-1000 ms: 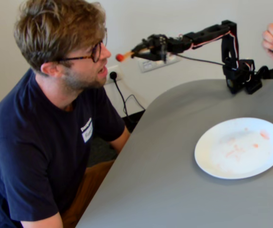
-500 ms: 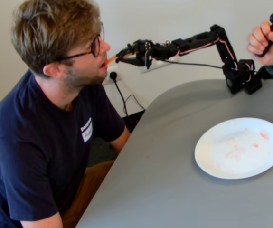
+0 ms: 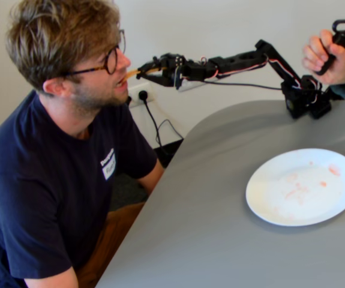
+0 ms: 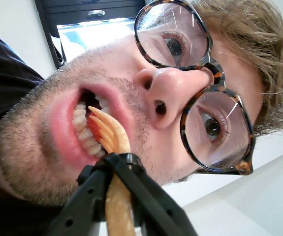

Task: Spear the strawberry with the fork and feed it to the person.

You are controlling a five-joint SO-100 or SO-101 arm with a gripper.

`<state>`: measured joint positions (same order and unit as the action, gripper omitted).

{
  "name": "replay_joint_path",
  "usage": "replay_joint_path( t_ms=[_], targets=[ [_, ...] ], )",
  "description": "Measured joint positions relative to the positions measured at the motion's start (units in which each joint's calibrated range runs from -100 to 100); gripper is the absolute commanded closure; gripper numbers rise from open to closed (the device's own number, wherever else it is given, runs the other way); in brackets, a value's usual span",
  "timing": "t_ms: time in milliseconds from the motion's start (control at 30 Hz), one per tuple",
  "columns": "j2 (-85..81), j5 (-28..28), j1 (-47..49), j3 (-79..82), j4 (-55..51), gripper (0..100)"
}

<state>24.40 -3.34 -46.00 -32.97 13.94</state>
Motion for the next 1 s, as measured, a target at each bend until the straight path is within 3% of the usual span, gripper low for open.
replay_joint_path(
  t_ms=[233, 433, 700, 967, 1000],
  targets=[
    [0.0, 0.0, 0.0, 0.0, -0.9, 99],
    [-2.3, 0.0, 1.3, -1.1, -14.7, 99],
    [-3.3, 0.0, 1.6, 0.5, -25.5, 99],
    [-15.4, -4.5, 1.8, 12.3, -27.1, 99],
    [-21.2, -4.6, 2.3, 21.5, -27.1, 99]
  ],
)
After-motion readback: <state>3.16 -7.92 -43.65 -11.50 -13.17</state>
